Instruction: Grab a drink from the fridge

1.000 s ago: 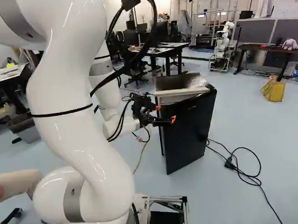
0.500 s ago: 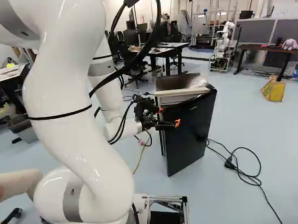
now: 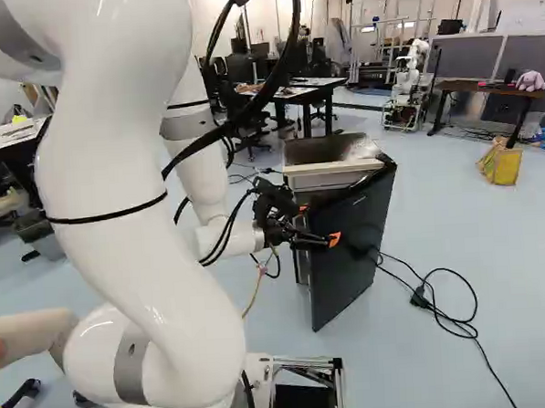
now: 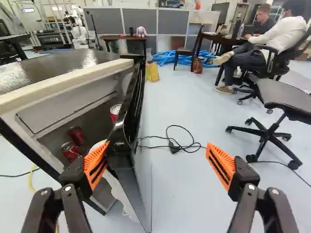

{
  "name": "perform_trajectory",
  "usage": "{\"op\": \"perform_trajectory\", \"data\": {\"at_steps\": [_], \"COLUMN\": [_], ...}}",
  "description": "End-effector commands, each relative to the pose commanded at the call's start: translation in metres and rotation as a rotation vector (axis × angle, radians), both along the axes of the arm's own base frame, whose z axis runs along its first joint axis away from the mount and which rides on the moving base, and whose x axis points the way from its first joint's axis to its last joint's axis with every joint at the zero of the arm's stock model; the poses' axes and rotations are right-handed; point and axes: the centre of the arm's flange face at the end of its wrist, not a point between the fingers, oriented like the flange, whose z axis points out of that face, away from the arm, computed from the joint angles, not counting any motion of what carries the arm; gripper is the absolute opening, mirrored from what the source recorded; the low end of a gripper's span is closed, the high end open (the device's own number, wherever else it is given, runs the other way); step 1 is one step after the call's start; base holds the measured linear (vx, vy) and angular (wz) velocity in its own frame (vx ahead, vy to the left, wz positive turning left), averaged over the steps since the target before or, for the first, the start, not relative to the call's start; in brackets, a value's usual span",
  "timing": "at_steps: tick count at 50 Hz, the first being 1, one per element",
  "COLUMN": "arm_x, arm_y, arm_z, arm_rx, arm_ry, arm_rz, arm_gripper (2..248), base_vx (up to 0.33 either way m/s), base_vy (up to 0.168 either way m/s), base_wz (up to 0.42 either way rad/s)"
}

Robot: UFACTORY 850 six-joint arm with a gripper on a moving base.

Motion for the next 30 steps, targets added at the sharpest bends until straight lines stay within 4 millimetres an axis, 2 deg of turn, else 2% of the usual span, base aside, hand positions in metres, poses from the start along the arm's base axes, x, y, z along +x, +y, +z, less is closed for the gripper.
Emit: {"op": "perform_trajectory", "data": {"at_steps": [30], "arm_x": [-0.043], "arm_y": [-0.025], "arm_z": [-0.001], "arm_rx": [0.024], "arm_ry": [0.033], "arm_rz": [-0.182], "arm_gripper": [247], "base_vx": [0.0], "base_vy": [0.0], "base_wz": [0.0]}}
